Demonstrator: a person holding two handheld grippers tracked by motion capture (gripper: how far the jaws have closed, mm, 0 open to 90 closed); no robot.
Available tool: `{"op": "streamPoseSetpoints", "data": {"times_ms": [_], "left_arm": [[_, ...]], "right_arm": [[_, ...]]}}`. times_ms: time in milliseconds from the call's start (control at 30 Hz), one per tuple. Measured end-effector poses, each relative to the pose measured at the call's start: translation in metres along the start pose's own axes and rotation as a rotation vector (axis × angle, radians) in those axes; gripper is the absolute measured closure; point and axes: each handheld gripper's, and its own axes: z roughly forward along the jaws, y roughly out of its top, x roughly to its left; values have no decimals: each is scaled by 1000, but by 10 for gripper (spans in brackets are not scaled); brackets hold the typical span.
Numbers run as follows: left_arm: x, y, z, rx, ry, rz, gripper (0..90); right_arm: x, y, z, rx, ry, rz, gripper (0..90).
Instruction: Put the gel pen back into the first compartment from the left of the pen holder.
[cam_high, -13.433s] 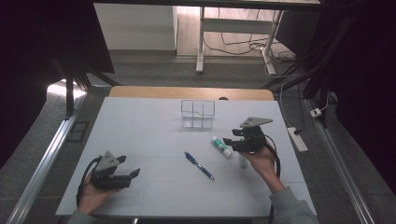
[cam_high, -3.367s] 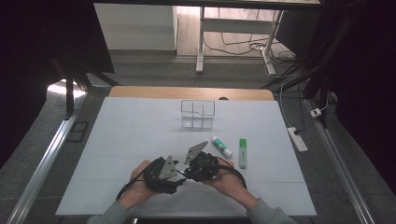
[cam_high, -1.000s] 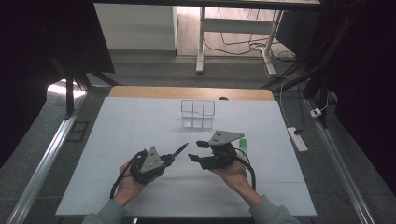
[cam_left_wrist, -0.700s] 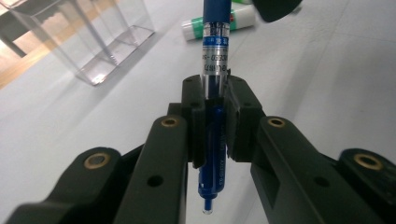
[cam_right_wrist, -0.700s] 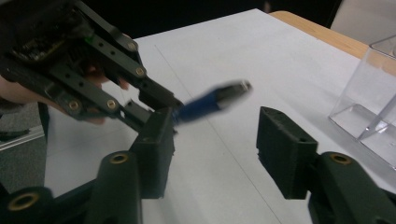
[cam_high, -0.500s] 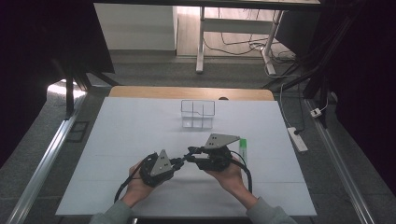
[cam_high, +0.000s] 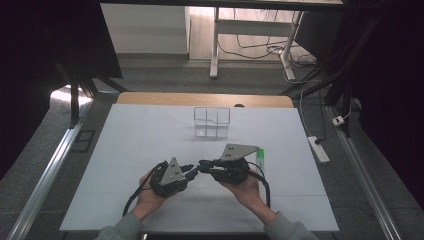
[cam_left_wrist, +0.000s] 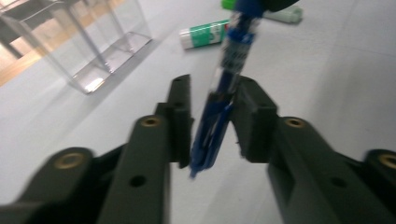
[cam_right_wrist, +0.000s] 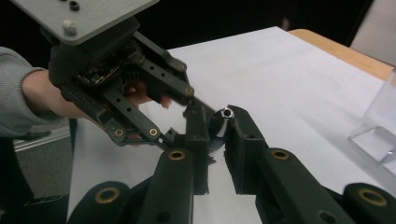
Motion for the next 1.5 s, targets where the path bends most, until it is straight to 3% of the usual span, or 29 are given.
{"op": "streamPoseSetpoints", "data": {"times_ms": [200,433,967,1500], "left_arm": [[7,-2,-6,-2,25,-53,502],[11,-6,-16,4,31,-82,419],[17,-17,-26,39,42,-119,374],[9,-16,-19,60,21,-95,374]], "right_arm": [[-1,1,-5,-7,-49,-13,789],[-4,2,-11,-14,-93,-21,789],[-5,4,-17,-24,-142,-43,789],[-4,6,-19,-39,-163,-58,789]]}}
